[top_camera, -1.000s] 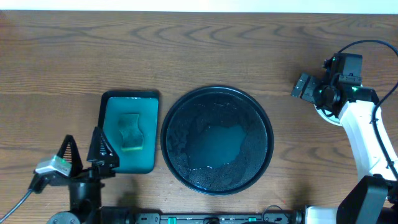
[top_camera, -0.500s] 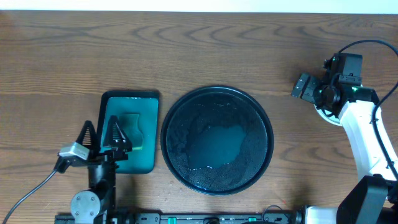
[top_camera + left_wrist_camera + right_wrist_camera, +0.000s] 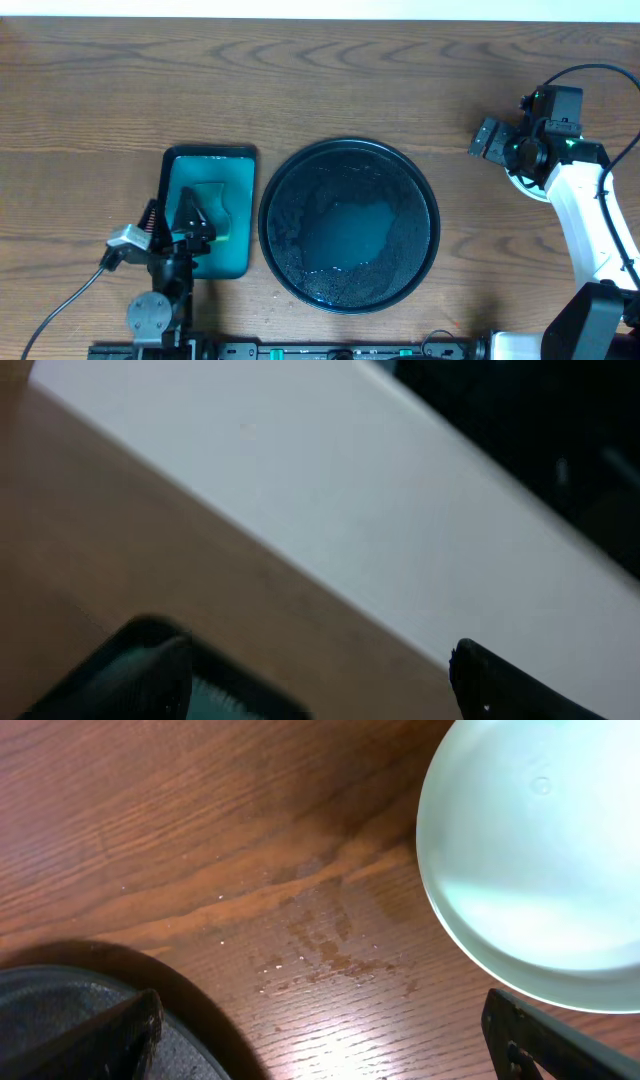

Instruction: Clean dirty plates on tray and stack at the side

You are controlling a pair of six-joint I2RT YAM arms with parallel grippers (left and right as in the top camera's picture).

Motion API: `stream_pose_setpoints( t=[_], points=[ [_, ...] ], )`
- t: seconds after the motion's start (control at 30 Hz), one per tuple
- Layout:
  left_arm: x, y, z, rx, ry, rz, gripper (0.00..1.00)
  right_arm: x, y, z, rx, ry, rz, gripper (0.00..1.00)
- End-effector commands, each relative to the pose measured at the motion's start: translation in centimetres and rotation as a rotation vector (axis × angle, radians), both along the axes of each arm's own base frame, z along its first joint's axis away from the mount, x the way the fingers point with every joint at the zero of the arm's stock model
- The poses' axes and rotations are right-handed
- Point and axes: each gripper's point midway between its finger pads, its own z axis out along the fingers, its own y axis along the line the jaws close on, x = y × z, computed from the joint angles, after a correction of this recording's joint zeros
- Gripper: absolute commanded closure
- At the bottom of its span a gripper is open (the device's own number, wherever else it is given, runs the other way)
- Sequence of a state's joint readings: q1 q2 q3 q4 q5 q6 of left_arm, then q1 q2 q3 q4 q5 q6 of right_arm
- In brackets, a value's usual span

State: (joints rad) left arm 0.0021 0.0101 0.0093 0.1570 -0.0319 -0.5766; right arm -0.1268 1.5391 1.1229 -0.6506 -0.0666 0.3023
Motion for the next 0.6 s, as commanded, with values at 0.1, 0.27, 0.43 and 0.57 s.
stream_pose_setpoints(
  t=[0.1, 0.27, 0.43, 0.57],
  points=[
    [0.0, 0.0, -3.3, -0.010, 0.130, -0.002, 0.18, 0.0, -0.1, 0.5, -0.016, -0.013, 0.007, 0.01],
    [-0.2, -0.5, -5.7, 0.000, 0.228, -0.033, 0.18, 0.0, -0.1, 0.5, -0.016, -0.013, 0.007, 0.01],
    [-0.2, -0.6, -5.7, -0.001, 0.226, -0.038, 0.18, 0.0, -0.1, 0.5, -0.016, -0.012, 0.007, 0.01],
    [-0.2, -0.6, -5.7, -0.001, 0.227, -0.038, 0.17, 0.0, -0.1, 0.5, -0.016, -0.013, 0.007, 0.01]
  ],
)
